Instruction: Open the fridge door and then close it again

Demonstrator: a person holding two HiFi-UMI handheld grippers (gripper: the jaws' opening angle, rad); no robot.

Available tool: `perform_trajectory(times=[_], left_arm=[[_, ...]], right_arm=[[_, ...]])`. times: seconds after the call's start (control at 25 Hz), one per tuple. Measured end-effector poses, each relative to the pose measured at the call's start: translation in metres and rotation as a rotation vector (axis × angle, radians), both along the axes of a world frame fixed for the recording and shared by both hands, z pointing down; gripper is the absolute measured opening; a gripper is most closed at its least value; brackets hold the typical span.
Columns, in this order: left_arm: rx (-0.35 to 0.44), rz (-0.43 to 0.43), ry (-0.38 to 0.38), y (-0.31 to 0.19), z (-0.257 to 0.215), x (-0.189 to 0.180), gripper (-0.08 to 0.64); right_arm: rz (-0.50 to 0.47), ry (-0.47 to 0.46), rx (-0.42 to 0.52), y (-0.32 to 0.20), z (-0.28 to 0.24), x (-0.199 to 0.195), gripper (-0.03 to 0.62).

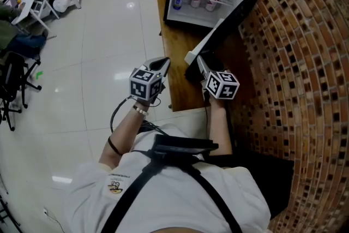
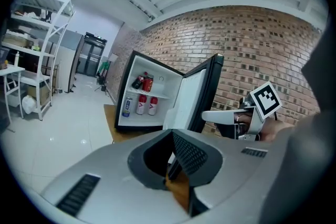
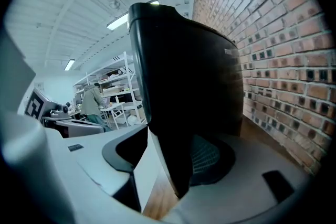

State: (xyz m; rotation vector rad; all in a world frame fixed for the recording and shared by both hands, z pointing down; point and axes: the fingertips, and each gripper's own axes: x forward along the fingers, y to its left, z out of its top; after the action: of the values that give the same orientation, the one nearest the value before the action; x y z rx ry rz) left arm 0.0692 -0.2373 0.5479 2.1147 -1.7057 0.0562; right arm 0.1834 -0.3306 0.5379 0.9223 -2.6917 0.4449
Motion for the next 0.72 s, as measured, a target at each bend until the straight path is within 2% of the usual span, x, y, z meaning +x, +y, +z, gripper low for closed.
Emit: perform_trajectory(times=[0.24, 0.44, 0.72], left_arm=[[0.000, -0.027, 0.011, -0.001, 0.000, -0.043, 0.002], [0.011, -0.049, 0.027, -0.006, -0.002, -0.080, 0.002], [0.008, -0.041, 0.034, -0.007, -0.003, -0.116, 0.002]], right_arm=[[0.046, 0.033, 0.006, -0.014, 0.003, -0.058, 0.216], [0.146, 0.074, 0.041, -0.034, -0.001, -0.107, 0.215], [0.276, 0.117, 0.041, -0.067, 0.000, -0.166, 0.215]])
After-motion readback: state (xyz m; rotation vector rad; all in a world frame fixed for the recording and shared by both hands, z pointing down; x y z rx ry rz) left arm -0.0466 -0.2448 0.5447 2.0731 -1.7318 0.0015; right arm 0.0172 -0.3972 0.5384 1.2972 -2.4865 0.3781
